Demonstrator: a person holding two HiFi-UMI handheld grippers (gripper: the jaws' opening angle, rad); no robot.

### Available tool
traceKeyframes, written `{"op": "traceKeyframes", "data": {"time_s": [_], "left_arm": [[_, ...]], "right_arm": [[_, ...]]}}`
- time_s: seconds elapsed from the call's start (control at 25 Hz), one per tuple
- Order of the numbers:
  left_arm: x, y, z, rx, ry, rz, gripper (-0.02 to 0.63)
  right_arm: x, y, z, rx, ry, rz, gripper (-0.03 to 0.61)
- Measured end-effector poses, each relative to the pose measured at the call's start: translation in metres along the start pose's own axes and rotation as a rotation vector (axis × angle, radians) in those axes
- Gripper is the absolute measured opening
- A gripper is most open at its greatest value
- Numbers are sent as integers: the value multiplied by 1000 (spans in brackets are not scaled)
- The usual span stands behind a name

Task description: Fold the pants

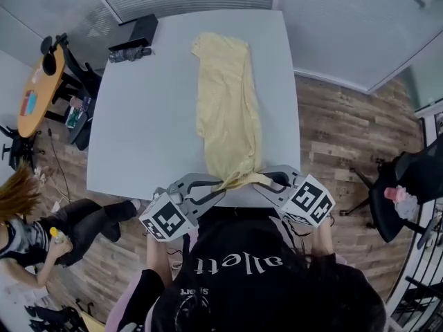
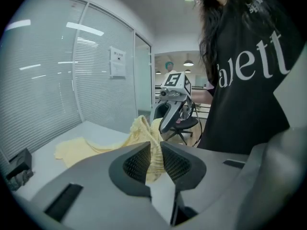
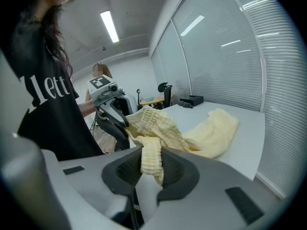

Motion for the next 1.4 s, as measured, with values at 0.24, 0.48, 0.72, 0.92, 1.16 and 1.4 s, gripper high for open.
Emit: {"op": "traceKeyframes", "data": {"time_s": [0.24,0.48,0.72,0.92,1.16,1.4], "left_arm": [[14,24,20,-41,-89,-39,78],[55,21,20,-21,-161,2,78],[119,6,39,0,-274,72,77],[184,-13,50,24,-334,130,70],[273,-60,32,115,-329,225,63],[325,-121,-30,252,-316,356,63]], "right_arm": [[10,6,22,-41,20,3,78],[-20,0,50,-55,60,-51,78],[-71,-4,88,-87,101,-118,77],[-130,-14,123,-96,128,-183,77],[-221,-44,142,-53,109,-289,77],[-293,-91,116,21,53,-413,78]]}}
Point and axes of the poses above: the fingertips, and each gripper's own axes: y backward along the fingers, x to its left, z out of its top, the point moved 4 cm from there along y, backward along the fingers, and after that the axes turned 7 degrees about z, right-handed, at the moved point
